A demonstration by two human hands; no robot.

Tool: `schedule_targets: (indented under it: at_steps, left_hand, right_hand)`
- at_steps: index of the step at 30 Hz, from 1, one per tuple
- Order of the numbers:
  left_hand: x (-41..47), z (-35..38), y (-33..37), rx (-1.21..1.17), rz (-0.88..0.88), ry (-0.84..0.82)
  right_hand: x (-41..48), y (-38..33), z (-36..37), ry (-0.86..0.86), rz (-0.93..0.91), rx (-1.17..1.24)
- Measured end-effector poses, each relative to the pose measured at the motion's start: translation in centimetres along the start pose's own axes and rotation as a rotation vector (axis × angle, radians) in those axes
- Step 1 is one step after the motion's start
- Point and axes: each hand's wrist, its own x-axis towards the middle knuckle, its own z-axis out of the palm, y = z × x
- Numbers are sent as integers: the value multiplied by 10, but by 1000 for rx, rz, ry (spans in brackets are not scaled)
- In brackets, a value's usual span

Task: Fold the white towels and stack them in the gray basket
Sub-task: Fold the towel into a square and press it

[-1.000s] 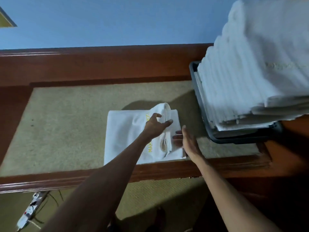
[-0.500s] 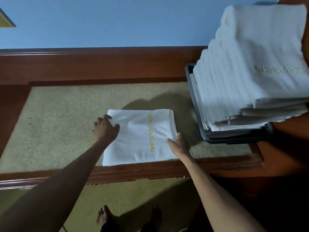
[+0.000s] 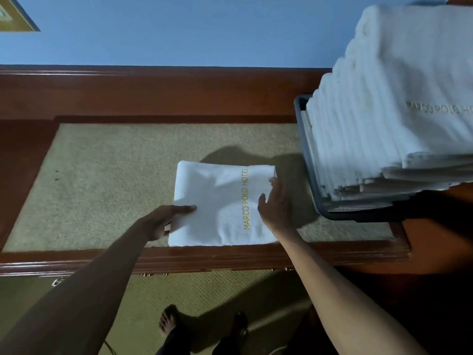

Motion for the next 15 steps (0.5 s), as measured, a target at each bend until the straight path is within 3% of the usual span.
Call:
schedule_targets:
  at_steps: [5,7,12,15]
  left_hand:
    - [3,-7,-6,-70,17,-342]
    - [11,-16,-4,13,28,-398]
    - [32,-52,33,260,29,-406]
    - [57,-89,67,502,9,-247]
  right_hand:
    - [19,-47,29,-129,-91,15]
    - [25,-63,42,-144,-108,52]
    - [49,-90,70,-179,-137,54]
    - [72,-101,84,-145,-124,30]
